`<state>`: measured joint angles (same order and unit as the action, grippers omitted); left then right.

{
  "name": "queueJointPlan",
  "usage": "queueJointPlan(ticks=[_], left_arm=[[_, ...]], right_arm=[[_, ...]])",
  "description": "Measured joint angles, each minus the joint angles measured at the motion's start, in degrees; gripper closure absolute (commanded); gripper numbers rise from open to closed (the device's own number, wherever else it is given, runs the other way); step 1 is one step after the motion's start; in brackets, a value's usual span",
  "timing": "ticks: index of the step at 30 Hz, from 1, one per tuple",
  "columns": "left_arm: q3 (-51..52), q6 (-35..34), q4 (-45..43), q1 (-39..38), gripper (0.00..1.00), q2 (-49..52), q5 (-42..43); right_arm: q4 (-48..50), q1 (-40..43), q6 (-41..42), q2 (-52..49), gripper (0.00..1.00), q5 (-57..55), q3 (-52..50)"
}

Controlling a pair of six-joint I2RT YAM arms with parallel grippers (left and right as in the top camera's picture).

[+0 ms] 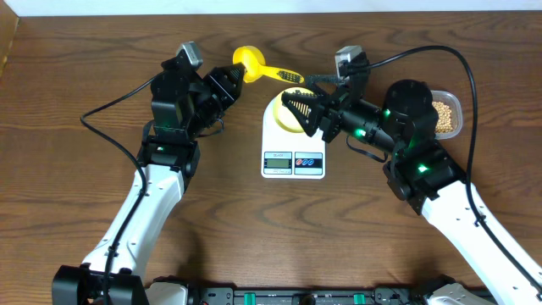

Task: Scoop item into bowl and weigh 50g on scale
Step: 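Open the left gripper, releasing the scoop to the right gripper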

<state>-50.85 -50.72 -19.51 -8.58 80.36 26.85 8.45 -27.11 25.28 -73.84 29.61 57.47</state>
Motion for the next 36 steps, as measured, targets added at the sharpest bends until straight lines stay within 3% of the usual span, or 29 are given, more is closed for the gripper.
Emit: queueJointPlan(ticks=[8,12,16,19,23,30,36], left_arm=[[0.0,9.6,0.0,0.0,0.93,0.0,4.2],[0.0,12.9,-0.7,0.0,0.93,0.0,6.1],[0.0,14.5,-2.1,0.0,0.93,0.0,7.8],[0.0,14.9,-2.5,0.0,0.93,0.0,8.6],[0.0,15.0,-2.6,0.0,0.93,0.0,9.3],[0.0,13.2,-2.6,0.0,0.93,0.0,10.4],[0.0,11.8,-2.6,0.0,0.93,0.0,10.6]], right_arm=[[-3.9,0.0,0.3,0.1,0.30,0.1,0.0],[-5.3,0.0,0.5,0.1,0.39,0.1,0.0],[-7.1,0.0,0.7,0.1,0.40,0.1,0.0],[-7.9,0.0,0.7,0.1,0.41,0.1,0.0],[-7.9,0.0,0.9,0.1,0.50,0.1,0.0],[-7.6,0.0,1.6,0.1,0.54,0.1,0.0],[-7.8,-0.1,2.4,0.1,0.68,-0.1,0.0]])
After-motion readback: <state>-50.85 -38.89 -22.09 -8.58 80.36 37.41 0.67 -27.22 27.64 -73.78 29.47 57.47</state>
